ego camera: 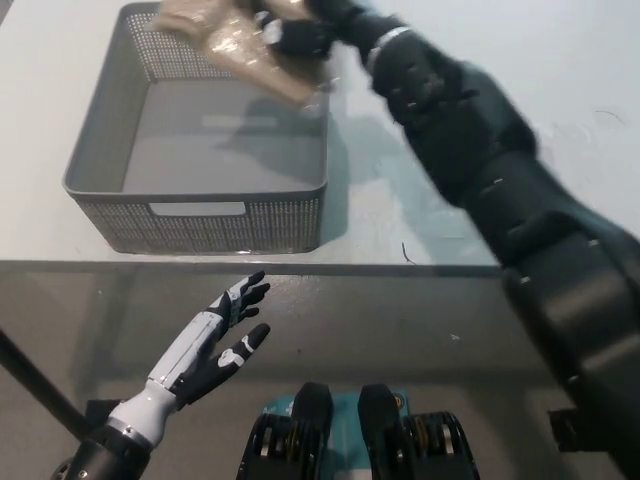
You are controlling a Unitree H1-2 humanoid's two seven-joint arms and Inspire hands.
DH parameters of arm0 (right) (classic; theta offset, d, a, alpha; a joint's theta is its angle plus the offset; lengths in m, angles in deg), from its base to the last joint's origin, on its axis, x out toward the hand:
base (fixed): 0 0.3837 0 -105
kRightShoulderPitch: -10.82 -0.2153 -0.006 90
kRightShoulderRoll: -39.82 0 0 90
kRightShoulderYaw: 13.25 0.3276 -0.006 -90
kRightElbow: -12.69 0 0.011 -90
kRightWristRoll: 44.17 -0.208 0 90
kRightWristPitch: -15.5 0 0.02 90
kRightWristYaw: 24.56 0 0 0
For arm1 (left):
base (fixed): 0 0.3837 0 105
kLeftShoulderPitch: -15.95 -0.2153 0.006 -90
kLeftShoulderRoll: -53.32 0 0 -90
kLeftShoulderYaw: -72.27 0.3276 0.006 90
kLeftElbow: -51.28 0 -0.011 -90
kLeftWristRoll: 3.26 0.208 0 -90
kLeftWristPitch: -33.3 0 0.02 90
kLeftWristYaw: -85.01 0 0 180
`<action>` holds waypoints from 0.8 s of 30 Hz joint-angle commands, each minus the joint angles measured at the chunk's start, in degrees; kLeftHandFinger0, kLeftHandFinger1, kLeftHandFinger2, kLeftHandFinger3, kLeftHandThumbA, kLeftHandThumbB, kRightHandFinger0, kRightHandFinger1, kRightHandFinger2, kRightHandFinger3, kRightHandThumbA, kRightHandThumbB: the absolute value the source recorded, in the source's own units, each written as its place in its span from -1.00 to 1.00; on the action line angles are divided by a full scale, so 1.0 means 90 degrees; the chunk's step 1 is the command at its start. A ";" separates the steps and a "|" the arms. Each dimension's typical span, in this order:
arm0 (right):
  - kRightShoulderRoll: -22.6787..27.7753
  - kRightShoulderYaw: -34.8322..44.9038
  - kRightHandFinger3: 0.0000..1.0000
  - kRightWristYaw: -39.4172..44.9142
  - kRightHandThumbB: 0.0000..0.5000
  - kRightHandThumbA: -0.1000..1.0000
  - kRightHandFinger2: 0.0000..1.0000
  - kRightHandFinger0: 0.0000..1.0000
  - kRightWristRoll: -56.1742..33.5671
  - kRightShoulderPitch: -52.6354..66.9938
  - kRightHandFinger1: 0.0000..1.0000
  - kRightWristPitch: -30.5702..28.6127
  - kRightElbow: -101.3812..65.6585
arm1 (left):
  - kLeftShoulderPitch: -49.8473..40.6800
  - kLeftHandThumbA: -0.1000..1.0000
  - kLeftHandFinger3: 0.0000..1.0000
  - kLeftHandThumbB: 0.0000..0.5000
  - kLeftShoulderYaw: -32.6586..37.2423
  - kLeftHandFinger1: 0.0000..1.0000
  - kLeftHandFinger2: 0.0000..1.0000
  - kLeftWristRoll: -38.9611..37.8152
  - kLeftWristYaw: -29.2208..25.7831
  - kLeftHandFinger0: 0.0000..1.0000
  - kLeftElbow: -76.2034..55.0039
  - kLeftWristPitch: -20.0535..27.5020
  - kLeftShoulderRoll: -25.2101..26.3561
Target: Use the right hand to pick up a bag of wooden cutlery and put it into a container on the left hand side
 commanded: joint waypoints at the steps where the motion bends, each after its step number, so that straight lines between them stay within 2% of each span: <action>1: -0.0162 0.0024 0.63 -0.0265 -0.34 -1.00 0.62 -1.00 -0.0163 -0.0659 -0.22 0.0005 -0.0363 | 0.0109 0.60 1.00 0.09 0.0077 1.00 1.00 0.0025 0.0135 1.00 -0.0221 -0.0004 0.0083; 4: -0.0239 -0.0017 0.52 -0.0365 -0.28 -1.00 0.55 -1.00 -0.0116 -0.0611 -0.22 -0.0091 -0.0311 | 0.0124 0.57 1.00 0.06 0.0100 1.00 1.00 0.0085 0.0112 1.00 -0.0284 -0.0019 0.0086; 5: -0.0261 -0.0039 0.42 -0.0432 -0.24 -1.00 0.30 -1.00 -0.0084 -0.0601 -0.31 -0.0048 -0.0278 | 0.0130 0.56 1.00 0.08 0.0101 1.00 1.00 0.0072 0.0115 1.00 -0.0298 -0.0033 0.0081; 6: -0.0267 -0.0048 0.38 -0.0461 -0.24 -1.00 0.20 -1.00 -0.0074 -0.0591 -0.38 -0.0027 -0.0272 | 0.0128 0.56 1.00 0.08 0.0104 1.00 1.00 0.0067 0.0118 1.00 -0.0310 -0.0043 0.0083; 7: -0.0275 -0.0095 0.39 -0.0509 -0.14 -0.87 0.09 -0.87 0.0003 -0.0565 -0.35 0.0198 -0.0360 | 0.0132 0.55 1.00 0.07 0.0101 1.00 1.00 0.0037 0.0130 1.00 -0.0308 -0.0027 0.0084; 8: -0.0251 -0.0144 0.70 -0.0484 0.00 -0.57 0.33 -0.55 0.0069 -0.0551 -0.04 0.0367 -0.0447 | 0.0151 0.55 1.00 0.06 0.0102 1.00 1.00 0.0043 0.0136 1.00 -0.0317 -0.0039 0.0094; 9: -0.0233 -0.0182 0.68 -0.0439 0.04 -0.35 0.30 -0.44 0.0106 -0.0547 -0.02 0.0481 -0.0494 | 0.0163 0.55 1.00 0.06 0.0100 1.00 1.00 0.0044 0.0140 1.00 -0.0320 -0.0036 0.0101; 10: -0.0206 -0.0242 1.00 -0.0327 0.33 0.00 0.70 -0.05 0.0143 -0.0550 0.37 0.0621 -0.0516 | 0.0164 0.55 1.00 0.06 0.0097 1.00 1.00 0.0037 0.0144 1.00 -0.0321 -0.0039 0.0104; 11: -0.0140 -0.0333 1.00 -0.0097 0.48 0.30 1.00 0.66 0.0179 -0.0539 1.00 0.0597 -0.0507 | 0.0163 0.57 1.00 0.09 0.0099 1.00 1.00 0.0057 0.0141 1.00 -0.0341 -0.0064 0.0108; 13: -0.0027 -0.0401 1.00 0.0126 0.90 0.67 1.00 1.00 0.0154 -0.0514 1.00 0.0616 -0.0434 | 0.0164 0.58 1.00 0.07 0.0106 1.00 1.00 0.0081 0.0142 1.00 -0.0362 -0.0053 0.0120; 14: 0.0010 -0.0422 1.00 0.0146 0.98 0.75 1.00 1.00 0.0154 -0.0507 1.00 0.0600 -0.0411 | 0.0169 0.56 1.00 0.06 0.0107 1.00 1.00 0.0082 0.0140 1.00 -0.0352 -0.0041 0.0119; 17: 0.0167 -0.0604 1.00 0.0245 1.00 0.89 1.00 1.00 0.0312 -0.0519 1.00 0.0768 -0.0424 | 0.0194 0.47 1.00 0.02 0.0100 1.00 1.00 0.0022 0.0161 1.00 -0.0294 -0.0009 0.0110; 23: 0.0386 -0.0704 1.00 0.0547 1.00 0.96 1.00 1.00 0.0221 -0.0525 1.00 0.0955 -0.0726 | 0.0231 0.46 1.00 0.04 0.0101 1.00 1.00 0.0077 0.0134 1.00 -0.0279 0.0008 0.0100; 24: 0.0447 -0.0636 1.00 0.0601 0.97 0.92 1.00 1.00 0.0127 -0.0544 1.00 0.0999 -0.0760 | 0.0234 0.46 1.00 0.04 0.0104 1.00 1.00 0.0082 0.0136 1.00 -0.0272 0.0017 0.0103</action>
